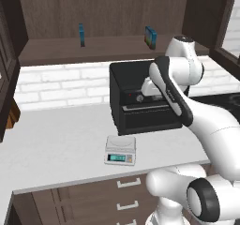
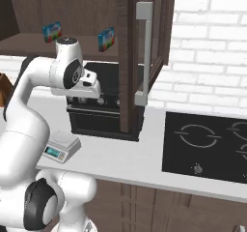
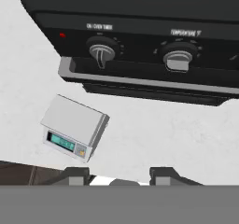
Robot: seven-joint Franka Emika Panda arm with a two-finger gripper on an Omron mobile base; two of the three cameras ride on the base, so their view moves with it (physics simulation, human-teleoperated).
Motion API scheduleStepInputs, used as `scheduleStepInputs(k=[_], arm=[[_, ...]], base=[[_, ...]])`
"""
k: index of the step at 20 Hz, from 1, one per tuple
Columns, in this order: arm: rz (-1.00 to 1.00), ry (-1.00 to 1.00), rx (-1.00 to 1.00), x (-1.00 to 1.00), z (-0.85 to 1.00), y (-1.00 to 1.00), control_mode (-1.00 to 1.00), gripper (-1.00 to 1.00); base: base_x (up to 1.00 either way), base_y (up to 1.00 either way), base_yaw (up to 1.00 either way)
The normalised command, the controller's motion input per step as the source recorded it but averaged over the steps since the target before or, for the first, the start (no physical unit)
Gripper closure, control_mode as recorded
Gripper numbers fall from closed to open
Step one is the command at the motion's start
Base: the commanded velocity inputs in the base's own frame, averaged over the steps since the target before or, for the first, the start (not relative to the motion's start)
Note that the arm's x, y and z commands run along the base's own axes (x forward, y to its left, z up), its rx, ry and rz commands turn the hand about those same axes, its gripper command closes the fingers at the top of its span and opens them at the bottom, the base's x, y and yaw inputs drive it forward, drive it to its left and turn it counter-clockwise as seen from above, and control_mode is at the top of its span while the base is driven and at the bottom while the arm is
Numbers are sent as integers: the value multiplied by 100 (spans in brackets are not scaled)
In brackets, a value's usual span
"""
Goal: Pick the boxed food and place it on the digital scale for weighing, and close the cabinet.
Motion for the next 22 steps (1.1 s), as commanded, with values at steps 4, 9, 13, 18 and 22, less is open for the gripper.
scheduleStepInputs(k=[4,9,13,18,22], arm=[[0,0,0,-38,0,1,-100,-100],[0,-17,0,-69,11,0,-100,-100],[0,-41,0,-41,53,-1,-100,-100],[0,-33,0,-31,62,-2,-100,-100],[0,-23,0,-34,68,0,-100,-100]], base=[[0,0,0],[0,0,0],[0,0,0],[0,0,0],[0,0,0]])
